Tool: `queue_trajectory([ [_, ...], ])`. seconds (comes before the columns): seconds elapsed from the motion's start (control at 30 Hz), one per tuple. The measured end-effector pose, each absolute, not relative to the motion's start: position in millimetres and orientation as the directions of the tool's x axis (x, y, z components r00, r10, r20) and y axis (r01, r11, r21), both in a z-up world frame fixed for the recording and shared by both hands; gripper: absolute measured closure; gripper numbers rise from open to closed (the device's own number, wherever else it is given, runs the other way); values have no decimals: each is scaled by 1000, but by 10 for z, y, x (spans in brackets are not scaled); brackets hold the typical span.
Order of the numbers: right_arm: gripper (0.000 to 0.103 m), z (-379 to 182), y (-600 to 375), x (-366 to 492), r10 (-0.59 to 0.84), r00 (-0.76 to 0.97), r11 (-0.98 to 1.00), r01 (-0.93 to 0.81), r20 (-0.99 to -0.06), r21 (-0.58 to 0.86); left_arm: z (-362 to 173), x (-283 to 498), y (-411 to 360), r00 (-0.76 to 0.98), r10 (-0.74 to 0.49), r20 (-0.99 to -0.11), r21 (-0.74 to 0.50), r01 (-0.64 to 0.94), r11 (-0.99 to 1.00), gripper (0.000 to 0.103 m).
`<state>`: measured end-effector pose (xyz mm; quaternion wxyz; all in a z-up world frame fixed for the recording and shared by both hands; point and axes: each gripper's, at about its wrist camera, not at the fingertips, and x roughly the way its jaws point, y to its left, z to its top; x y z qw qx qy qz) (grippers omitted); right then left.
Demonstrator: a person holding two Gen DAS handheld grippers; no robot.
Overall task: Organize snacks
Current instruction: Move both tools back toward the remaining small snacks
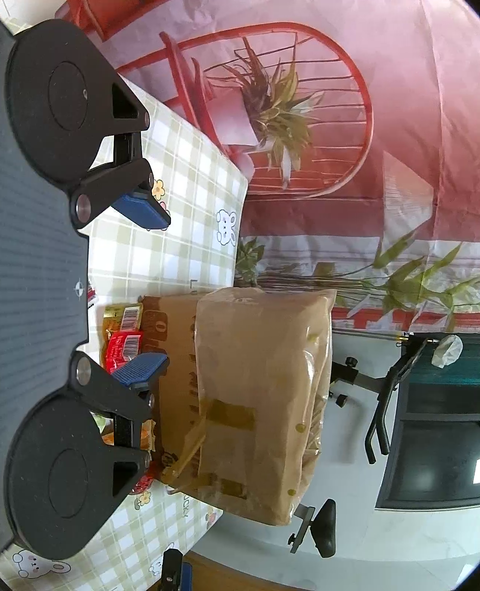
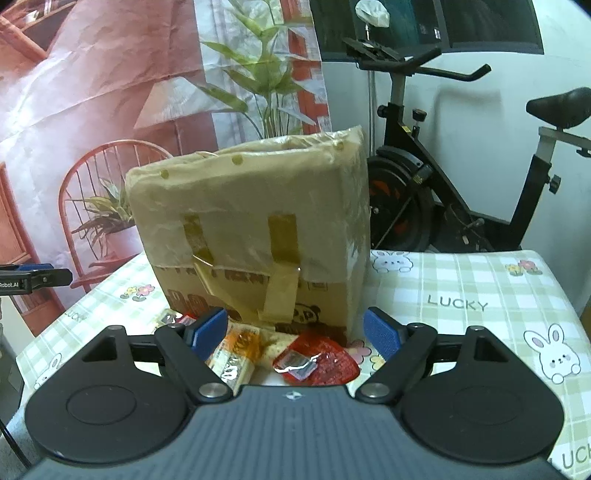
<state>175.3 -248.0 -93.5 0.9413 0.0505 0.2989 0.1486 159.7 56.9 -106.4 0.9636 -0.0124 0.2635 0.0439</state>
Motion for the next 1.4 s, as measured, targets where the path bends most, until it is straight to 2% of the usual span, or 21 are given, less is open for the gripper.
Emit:
queue_trajectory([
  [0.4, 23, -1140, -2497, 1707, 307, 761, 952, -247, -571, 183, -1215, 1599, 648, 848, 90, -521, -12, -113, 994, 27],
  [0.53, 28, -1272, -2509, 1741, 297, 747, 955, -233, -595, 184, -1289, 1624, 720, 839, 97, -536, -16, -125, 992, 27],
  [0.83, 28, -1584, -2478, 1989, 273, 704, 962, -207, -656, 178, -1560, 1773, 837, 802, 73, -592, -62, -135, 989, 27],
  [0.9, 28, -1651, -2436, 2103, 278, 684, 959, -234, -675, 158, -1628, 1800, 855, 792, 65, -607, -69, -134, 989, 27],
  [1.03, 19, -1807, -2339, 2321, 273, 644, 939, -338, -715, 54, -1737, 1830, 936, 771, 54, -635, -97, -148, 984, 27],
  [1.1, 18, -1892, -2296, 2412, 257, 630, 923, -384, -733, -7, -1777, 1837, 954, 764, 52, -643, -107, -157, 982, 27],
  [1.4, 19, -2112, -2164, 2653, 329, 561, 848, -530, -759, -24, -1955, 1934, 896, 731, 33, -682, -112, -149, 982, 27],
])
